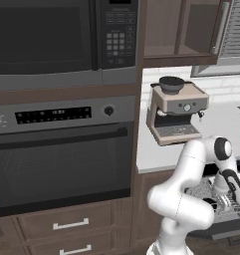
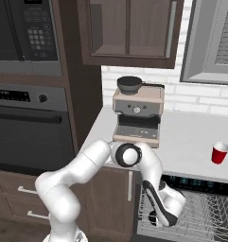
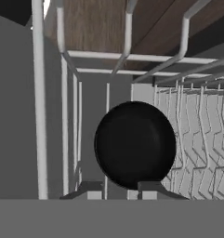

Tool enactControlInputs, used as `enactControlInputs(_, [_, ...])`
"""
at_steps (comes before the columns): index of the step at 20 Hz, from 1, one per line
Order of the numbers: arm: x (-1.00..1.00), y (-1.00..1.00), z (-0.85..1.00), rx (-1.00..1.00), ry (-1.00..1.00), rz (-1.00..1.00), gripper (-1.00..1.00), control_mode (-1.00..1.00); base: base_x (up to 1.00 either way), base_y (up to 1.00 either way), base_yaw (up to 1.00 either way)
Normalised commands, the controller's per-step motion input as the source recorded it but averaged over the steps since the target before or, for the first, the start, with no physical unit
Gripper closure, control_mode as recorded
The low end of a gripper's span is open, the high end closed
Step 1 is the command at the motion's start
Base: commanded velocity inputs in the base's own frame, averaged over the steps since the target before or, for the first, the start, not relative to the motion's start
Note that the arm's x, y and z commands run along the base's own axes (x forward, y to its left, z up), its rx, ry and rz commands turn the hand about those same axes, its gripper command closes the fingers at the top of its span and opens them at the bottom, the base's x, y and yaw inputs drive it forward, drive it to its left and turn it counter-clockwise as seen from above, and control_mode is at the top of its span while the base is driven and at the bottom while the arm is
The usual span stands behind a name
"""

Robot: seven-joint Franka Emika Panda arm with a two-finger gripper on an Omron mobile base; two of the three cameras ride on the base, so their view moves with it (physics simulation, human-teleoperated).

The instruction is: Pick up the cup and bowl from the counter, place them in the dishwasher, and close the dishwasher door.

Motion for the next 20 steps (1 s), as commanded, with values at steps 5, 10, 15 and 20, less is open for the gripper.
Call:
enactControlInputs(5, [-0.33, -0.04, 0.61, -0.01, -0.01, 0.05, -1.00, -1.00, 0.00, 0.00, 0.00])
enactControlInputs(10, [-0.90, 0.04, 0.95, 0.00, 0.02, 0.00, -1.00, -1.00, 0.00, 0.00, 0.00])
enactControlInputs(15, [-0.97, 0.09, 0.84, 0.00, 0.08, -0.09, -1.00, -1.00, 0.00, 0.00, 0.00])
enactControlInputs(20, [-0.51, 0.00, 1.00, -0.03, -0.01, -0.05, -1.00, -1.00, 0.00, 0.00, 0.00])
